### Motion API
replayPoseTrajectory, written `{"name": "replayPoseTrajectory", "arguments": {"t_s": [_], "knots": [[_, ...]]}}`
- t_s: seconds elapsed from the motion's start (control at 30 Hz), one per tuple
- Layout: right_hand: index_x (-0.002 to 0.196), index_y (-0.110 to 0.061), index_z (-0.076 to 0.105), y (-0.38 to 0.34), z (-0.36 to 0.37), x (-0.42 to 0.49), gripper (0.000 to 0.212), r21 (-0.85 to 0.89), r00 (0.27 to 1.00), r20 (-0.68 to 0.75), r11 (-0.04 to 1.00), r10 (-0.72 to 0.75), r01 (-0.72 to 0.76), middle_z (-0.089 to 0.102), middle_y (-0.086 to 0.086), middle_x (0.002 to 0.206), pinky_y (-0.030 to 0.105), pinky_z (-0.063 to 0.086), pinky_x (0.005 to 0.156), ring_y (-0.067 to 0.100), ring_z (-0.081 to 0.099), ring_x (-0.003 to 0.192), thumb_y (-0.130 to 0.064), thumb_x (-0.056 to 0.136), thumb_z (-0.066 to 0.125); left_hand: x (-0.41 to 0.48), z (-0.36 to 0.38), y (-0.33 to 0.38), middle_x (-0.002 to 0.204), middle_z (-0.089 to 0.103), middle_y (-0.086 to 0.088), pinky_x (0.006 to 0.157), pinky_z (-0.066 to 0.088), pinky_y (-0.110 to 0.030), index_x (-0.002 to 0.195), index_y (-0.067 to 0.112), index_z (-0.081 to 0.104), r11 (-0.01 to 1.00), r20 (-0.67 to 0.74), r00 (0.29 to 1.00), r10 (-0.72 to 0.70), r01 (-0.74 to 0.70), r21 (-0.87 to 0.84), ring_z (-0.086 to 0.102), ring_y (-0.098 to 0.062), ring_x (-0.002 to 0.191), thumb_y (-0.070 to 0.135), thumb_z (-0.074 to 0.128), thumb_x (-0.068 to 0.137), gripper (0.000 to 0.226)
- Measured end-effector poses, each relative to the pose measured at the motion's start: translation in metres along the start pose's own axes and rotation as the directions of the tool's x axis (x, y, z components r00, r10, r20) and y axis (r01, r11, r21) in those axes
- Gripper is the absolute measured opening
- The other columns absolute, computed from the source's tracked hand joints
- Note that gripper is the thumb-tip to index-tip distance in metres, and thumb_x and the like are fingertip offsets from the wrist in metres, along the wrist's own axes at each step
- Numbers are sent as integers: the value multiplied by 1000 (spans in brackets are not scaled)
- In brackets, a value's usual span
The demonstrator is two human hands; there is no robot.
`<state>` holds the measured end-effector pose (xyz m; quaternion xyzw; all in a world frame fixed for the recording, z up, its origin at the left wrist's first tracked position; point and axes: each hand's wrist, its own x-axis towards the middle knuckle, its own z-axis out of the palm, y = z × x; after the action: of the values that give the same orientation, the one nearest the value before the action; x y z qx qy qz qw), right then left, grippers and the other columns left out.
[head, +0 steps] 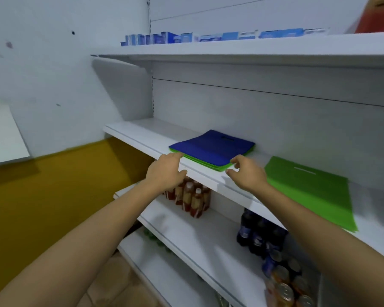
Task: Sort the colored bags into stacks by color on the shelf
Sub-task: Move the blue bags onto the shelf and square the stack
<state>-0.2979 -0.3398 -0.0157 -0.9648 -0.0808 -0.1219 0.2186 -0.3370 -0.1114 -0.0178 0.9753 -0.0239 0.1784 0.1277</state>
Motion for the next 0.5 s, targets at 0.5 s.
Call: {"name": "replayPoseTrajectory", "arguments": {"t_s": [0.5], "knots": [[115, -19, 62, -7, 36, 70, 30, 88, 957, -38, 955, 288, -284, 69, 6, 104, 34, 49, 86, 28, 63, 100, -35, 89, 60, 91, 43, -82, 137, 54, 0, 94, 48, -39, 140, 21, 46, 991, 107, 988, 108, -98, -90, 52, -21, 121, 36, 48, 97, 45]]}}
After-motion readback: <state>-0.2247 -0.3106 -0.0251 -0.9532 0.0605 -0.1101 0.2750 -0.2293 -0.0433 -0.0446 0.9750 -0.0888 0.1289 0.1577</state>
